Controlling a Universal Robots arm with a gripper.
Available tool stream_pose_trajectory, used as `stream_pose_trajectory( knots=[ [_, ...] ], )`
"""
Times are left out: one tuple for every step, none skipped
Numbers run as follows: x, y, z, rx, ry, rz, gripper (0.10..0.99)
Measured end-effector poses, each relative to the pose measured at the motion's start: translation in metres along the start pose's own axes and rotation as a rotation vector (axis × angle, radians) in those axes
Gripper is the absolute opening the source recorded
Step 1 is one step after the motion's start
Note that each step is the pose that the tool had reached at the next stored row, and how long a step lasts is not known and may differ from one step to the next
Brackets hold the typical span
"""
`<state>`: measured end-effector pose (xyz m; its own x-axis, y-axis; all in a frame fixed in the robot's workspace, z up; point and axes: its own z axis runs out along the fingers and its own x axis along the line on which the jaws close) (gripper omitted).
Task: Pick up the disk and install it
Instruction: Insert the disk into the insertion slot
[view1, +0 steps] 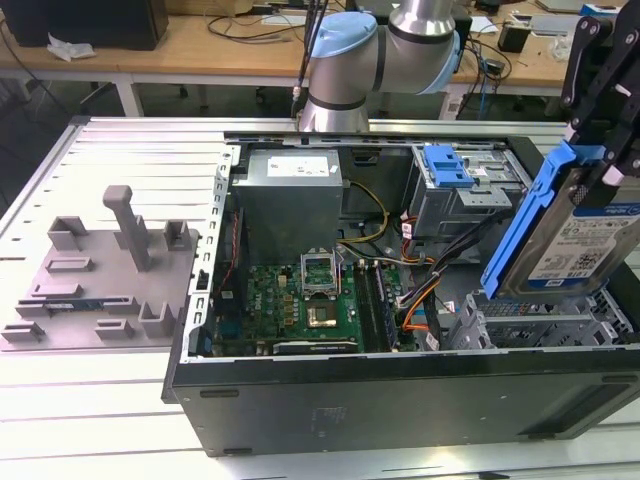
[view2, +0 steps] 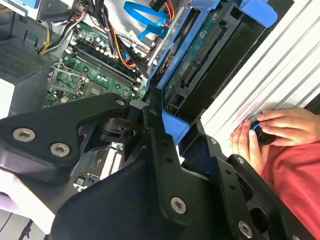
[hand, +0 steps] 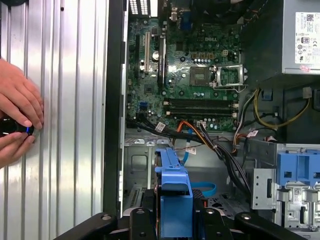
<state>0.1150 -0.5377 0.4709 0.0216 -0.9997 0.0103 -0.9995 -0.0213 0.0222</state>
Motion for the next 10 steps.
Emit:
stream_pose_trajectory(
  knots=[
    [0.0009,0.0000,0.0008,0.000,-0.0003,0.000,0.365],
    [0.0014,0.0000,0.0011,0.000,-0.0001,0.000,0.365],
    [0.0016,0.0000,0.0015,0.000,0.0003,0.000,0.365],
    [0.0018,0.0000,0.0026,0.000,0.0000,0.000,0.365],
    [0.0019,0.0000,0.0031,0.000,0.0001,0.000,0.365],
    [0.0020,0.0000,0.0035,0.000,0.0000,0.000,0.365],
    [0.0022,-0.0001,0.0043,0.000,-0.0001,0.000,0.365],
    [0.0022,-0.0001,0.0047,0.000,0.0000,0.000,0.365],
    [0.0022,-0.0001,0.0050,0.000,0.0000,0.000,0.365],
    [0.0022,-0.0001,0.0057,0.000,-0.0001,0.000,0.365]
  ],
)
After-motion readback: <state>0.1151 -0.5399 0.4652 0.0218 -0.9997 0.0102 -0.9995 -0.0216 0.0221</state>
